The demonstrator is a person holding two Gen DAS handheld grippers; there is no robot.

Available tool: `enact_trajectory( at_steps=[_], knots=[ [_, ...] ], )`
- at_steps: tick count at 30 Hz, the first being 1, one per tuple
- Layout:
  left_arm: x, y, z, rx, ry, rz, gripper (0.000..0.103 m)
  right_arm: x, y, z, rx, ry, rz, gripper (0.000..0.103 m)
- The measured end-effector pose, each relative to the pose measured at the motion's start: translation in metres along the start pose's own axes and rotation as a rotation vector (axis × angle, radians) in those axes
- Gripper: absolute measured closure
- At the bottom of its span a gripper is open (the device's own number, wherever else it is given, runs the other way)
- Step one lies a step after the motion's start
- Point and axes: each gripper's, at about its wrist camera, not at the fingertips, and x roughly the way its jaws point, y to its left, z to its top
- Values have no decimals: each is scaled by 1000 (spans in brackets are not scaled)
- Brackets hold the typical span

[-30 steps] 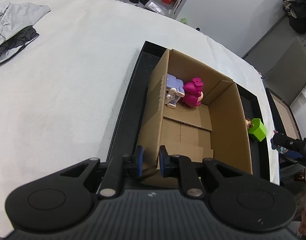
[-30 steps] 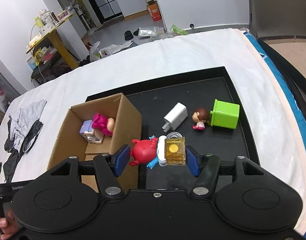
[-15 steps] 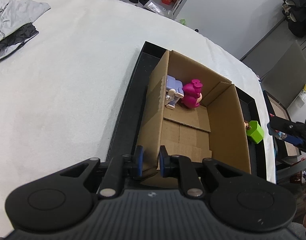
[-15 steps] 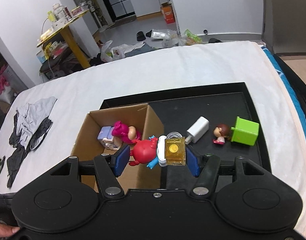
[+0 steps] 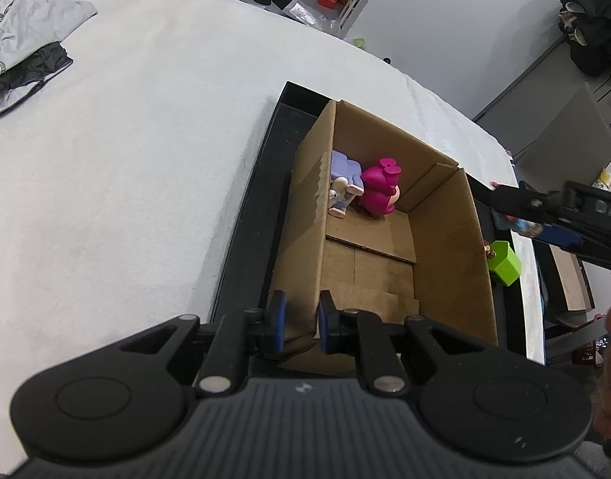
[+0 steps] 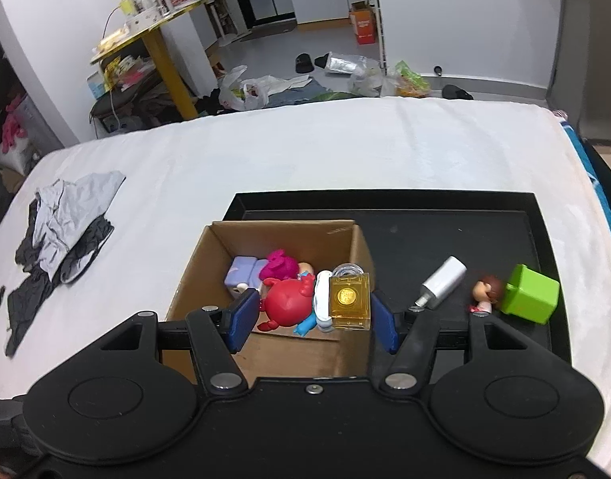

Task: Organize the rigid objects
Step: 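Lift the red figure with the right gripper and carry it over the box, then lower the red figure into the box and open the right gripper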

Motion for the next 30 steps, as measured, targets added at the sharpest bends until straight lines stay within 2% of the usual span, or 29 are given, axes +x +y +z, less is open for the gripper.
enact_trajectory(
  at_steps=[12,20,25,28,30],
  knots=[
    [0,3,0,2,2,-15,88,28,19,10,-59,43,-50,44],
    [0,3,0,0,2,-12,88,40,33,17,-110,52,-48,44],
    [-1,3,-1,-2,-1,-9,88,55,33,17,-151,99,-81,43],
    [-1,2,-1,1,-2,-4,87,50,29,18,-144,81,-110,38],
    [-1,0,-1,5,-5,4,87,42,25,17,-120,64,-96,36]
  ],
)
